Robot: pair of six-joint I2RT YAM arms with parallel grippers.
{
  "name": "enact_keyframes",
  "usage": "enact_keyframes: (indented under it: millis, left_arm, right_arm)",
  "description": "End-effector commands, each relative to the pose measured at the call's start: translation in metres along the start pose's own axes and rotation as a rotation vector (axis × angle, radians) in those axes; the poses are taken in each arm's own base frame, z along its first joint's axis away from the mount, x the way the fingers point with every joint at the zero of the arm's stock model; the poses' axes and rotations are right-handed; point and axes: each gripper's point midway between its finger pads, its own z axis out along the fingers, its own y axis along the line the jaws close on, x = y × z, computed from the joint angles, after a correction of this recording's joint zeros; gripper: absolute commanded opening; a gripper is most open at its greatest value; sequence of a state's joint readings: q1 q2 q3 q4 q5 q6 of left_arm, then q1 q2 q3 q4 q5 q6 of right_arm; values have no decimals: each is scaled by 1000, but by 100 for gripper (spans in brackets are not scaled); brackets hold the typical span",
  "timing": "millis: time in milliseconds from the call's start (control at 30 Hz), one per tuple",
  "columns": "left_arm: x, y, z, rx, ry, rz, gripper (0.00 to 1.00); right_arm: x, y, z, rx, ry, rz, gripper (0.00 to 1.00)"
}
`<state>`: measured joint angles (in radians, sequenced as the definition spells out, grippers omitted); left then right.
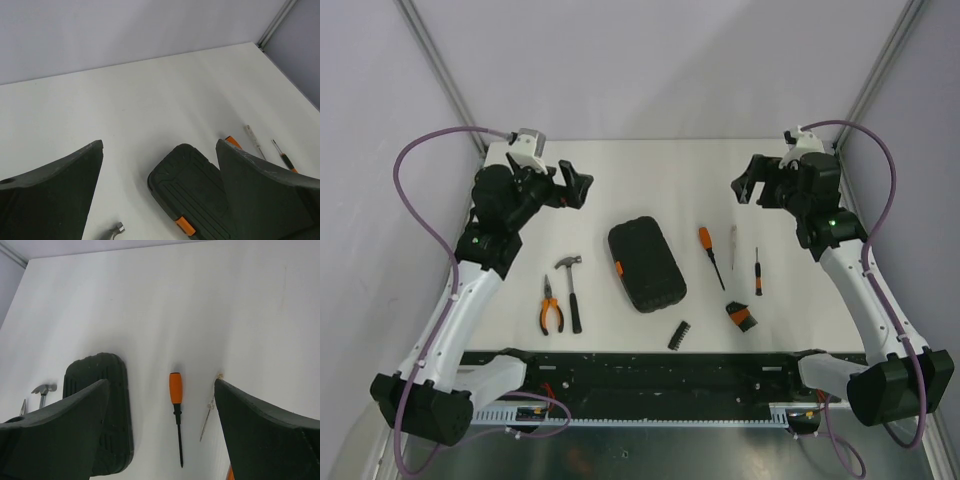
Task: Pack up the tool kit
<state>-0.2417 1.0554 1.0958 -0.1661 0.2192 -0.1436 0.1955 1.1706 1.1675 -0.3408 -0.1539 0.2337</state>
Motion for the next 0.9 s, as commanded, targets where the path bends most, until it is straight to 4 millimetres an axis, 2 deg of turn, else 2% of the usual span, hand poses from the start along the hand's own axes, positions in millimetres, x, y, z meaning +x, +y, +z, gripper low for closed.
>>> enact_keyframes:
  millis: [0,100,200,400,567,700,867]
  left_arm:
    - [-19,-5,-9,10,-68,-11,99]
    - [-16,-10,-12,42,-63,-11,99]
    - [-4,-8,-12,32,-42,-33,99]
    - [60,18,-7,-44,89,-256,100]
    - [120,23,-6,-71,221,-406,99]
    - [158,13,-5,-39,311,-511,99]
    - [187,-2,-3,19,322,-611,99]
  right_arm:
    - [-14,11,-3,-26,-29,-24,91]
    - [-6,19,-1,-50,0,-25,91]
    - [9,32,4,-65,42,-60,91]
    - [45,73,19,-111,122,-150,92]
    - [88,118,33,-190,212,-203,91]
    - [125,133,48,-176,286,-226,87]
    - [174,138,63,-184,418,-234,81]
